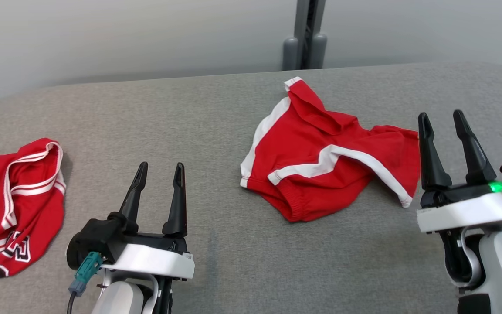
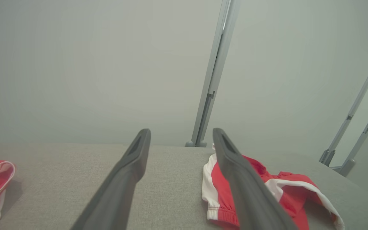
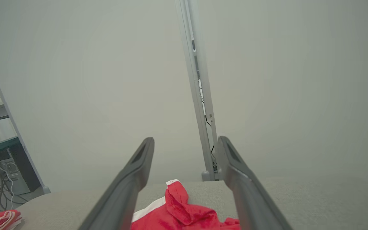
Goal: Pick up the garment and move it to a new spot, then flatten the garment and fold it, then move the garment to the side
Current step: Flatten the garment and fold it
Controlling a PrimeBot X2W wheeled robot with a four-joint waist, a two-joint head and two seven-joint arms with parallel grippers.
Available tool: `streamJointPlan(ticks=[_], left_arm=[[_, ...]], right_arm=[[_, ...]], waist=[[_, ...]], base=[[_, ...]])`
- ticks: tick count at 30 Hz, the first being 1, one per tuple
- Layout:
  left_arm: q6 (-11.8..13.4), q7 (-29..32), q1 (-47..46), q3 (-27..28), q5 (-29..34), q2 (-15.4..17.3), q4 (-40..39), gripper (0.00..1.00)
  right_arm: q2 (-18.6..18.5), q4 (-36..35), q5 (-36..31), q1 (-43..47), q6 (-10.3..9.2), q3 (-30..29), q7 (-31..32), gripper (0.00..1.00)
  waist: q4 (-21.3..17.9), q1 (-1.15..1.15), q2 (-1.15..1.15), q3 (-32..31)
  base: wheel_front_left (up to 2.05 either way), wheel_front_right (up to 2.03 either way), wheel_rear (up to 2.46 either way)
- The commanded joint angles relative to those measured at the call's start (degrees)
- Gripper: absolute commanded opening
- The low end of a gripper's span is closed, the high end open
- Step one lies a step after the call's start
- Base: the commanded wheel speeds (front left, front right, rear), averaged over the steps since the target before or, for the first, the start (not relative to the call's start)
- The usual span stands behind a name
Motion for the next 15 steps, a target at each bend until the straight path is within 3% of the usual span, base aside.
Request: streamJointPlan(ticks=[1, 9, 15], left_arm=[[-0.10, -0.24, -0.48, 0.19, 0.07, 0.17, 0.04, 1.00], [-1.29, -0.23, -3.17, 0.00, -0.51, 0.19, 4.43, 1.00], [-4.04, -0.17, -7.85, -1.36, 0.61, 0.26, 13.46, 1.00]], right_arm=[[-0.13, -0.37, -0.15, 0.46, -0.02, -0.20, -0.28, 1.00], [1.54, -4.54, -2.15, 2.14, -0.02, -1.29, 0.55, 1.00], [2.49, -6.78, -4.75, 2.39, -0.02, -0.57, 1.20, 1.00]], waist=[[-0.73, 0.00, 0.00, 0.28], [-4.20, 0.00, 0.00, 3.09], [-7.61, 0.00, 0.00, 6.31]], base=[[0.00, 0.00, 0.00], [0.00, 0.00, 0.00], [0.00, 0.00, 0.00]])
